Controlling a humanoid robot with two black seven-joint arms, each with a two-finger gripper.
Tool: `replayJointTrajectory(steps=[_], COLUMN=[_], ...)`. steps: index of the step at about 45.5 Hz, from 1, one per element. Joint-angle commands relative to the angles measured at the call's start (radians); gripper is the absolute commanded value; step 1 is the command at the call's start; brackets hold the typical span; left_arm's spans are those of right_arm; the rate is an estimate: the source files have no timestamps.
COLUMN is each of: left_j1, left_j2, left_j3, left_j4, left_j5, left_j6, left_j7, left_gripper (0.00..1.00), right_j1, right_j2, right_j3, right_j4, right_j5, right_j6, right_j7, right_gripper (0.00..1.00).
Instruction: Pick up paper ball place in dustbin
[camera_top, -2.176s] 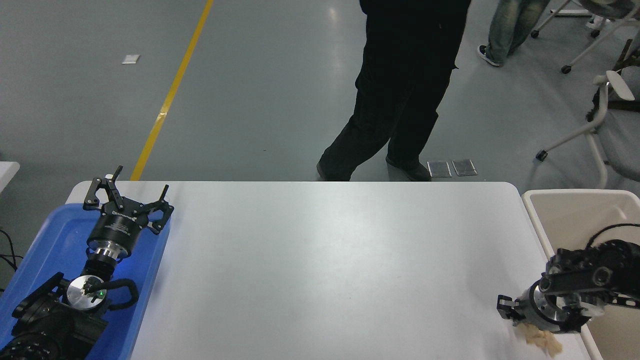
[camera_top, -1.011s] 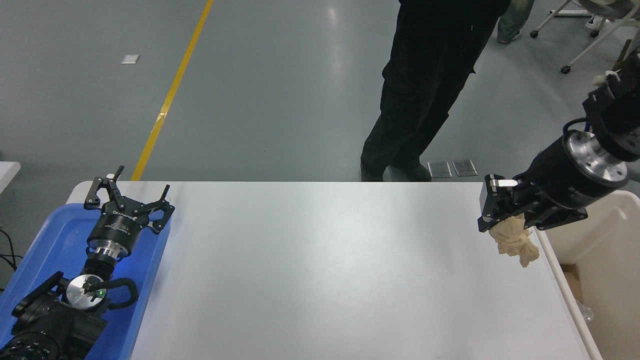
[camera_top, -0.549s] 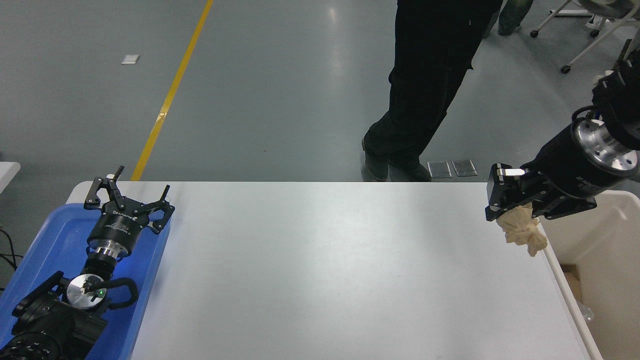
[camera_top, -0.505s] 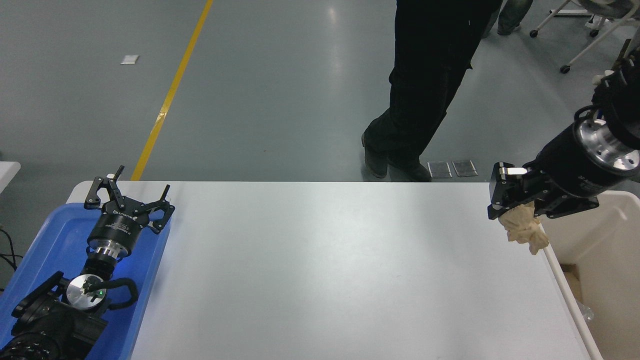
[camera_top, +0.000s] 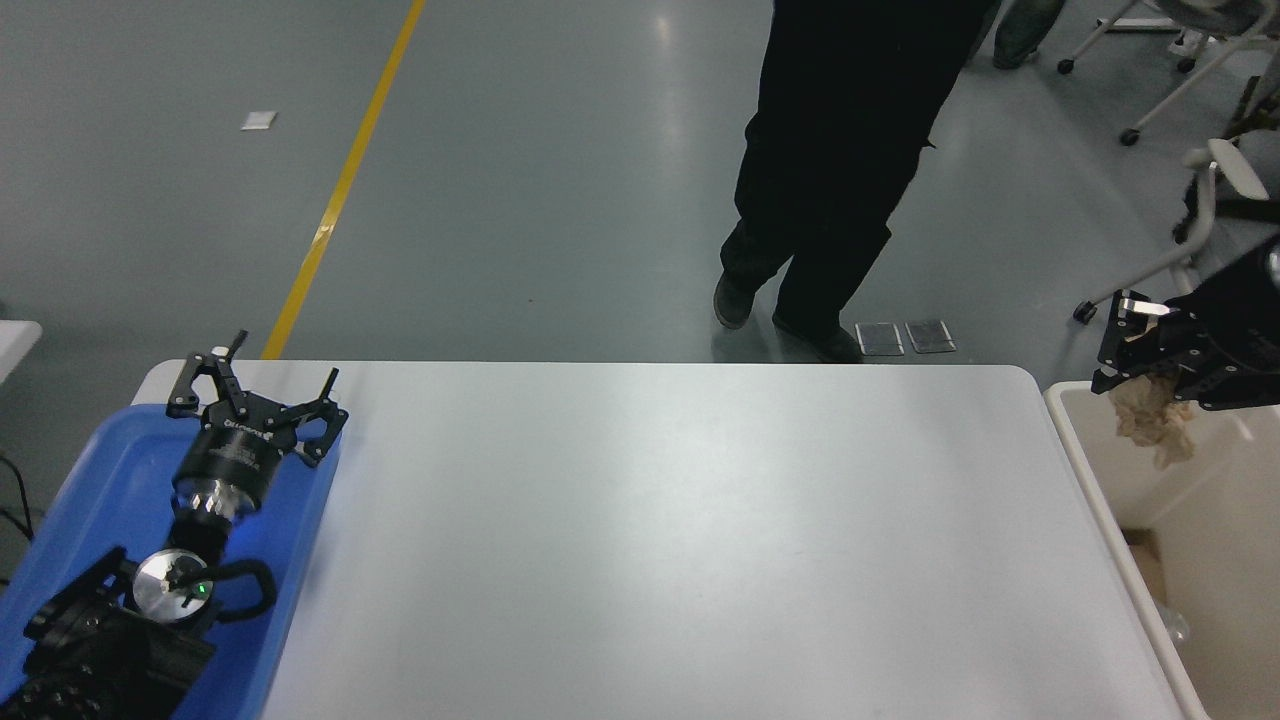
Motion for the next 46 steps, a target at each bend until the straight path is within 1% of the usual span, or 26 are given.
replayJointTrajectory(steps=[1, 5, 6, 10, 15, 21, 26, 32, 35, 39, 46], left_j1=[0.0, 0.0, 0.0, 0.0, 0.0, 0.0, -0.001, -0.001, -0.001, -0.001, -0.001], left_j2=[-0.001, -0.001, -0.001, 0.0, 0.0, -0.001, -0.001, 0.0, 0.0, -0.001, 0.0], left_j3=[-0.001, -0.001, -0.001, -0.001, -0.001, -0.001, -0.001, -0.001, -0.001, -0.001, -0.001], left_j4=[0.0, 0.0, 0.0, 0.0, 0.0, 0.0, 0.0, 0.0, 0.0, 0.0, 0.0], left_j5=[0.0, 0.0, 0.0, 0.0, 0.0, 0.0, 0.0, 0.0, 0.0, 0.0, 0.0], left_j6=[0.0, 0.0, 0.0, 0.0, 0.0, 0.0, 0.0, 0.0, 0.0, 0.0, 0.0], left_j7=[0.0, 0.0, 0.0, 0.0, 0.0, 0.0, 0.0, 0.0, 0.0, 0.0, 0.0], left_gripper=[0.99, 0.99, 0.99, 0.99, 0.99, 0.99, 0.99, 0.99, 0.99, 0.99, 0.99], right_j1=[-0.278, -0.409, -0.492, -0.615, -0.719, -0.844, -0.957, -1.066, -1.109, -1.143, -1.171], right_j2=[0.032, 0.051, 0.067, 0.098, 0.146, 0.21, 0.241, 0.3, 0.325, 0.334, 0.337], right_j3=[0.051, 0.12, 0.164, 0.233, 0.264, 0.276, 0.354, 0.4, 0.404, 0.404, 0.404], right_j4=[-0.298, -0.405, -0.462, -0.536, -0.626, -0.735, -0.832, -0.948, -0.97, -0.97, -0.973], right_j5=[-0.003, 0.005, 0.005, 0.002, -0.003, -0.003, -0.006, -0.006, -0.006, -0.006, -0.004], right_j6=[-0.022, -0.068, -0.103, -0.155, -0.207, -0.307, -0.396, -0.462, -0.505, -0.55, -0.583], right_j7=[0.086, 0.087, 0.086, 0.086, 0.086, 0.083, 0.074, 0.074, 0.067, 0.044, 0.041], right_gripper=[0.0, 0.0, 0.0, 0.0, 0.0, 0.0, 0.0, 0.0, 0.0, 0.0, 0.0])
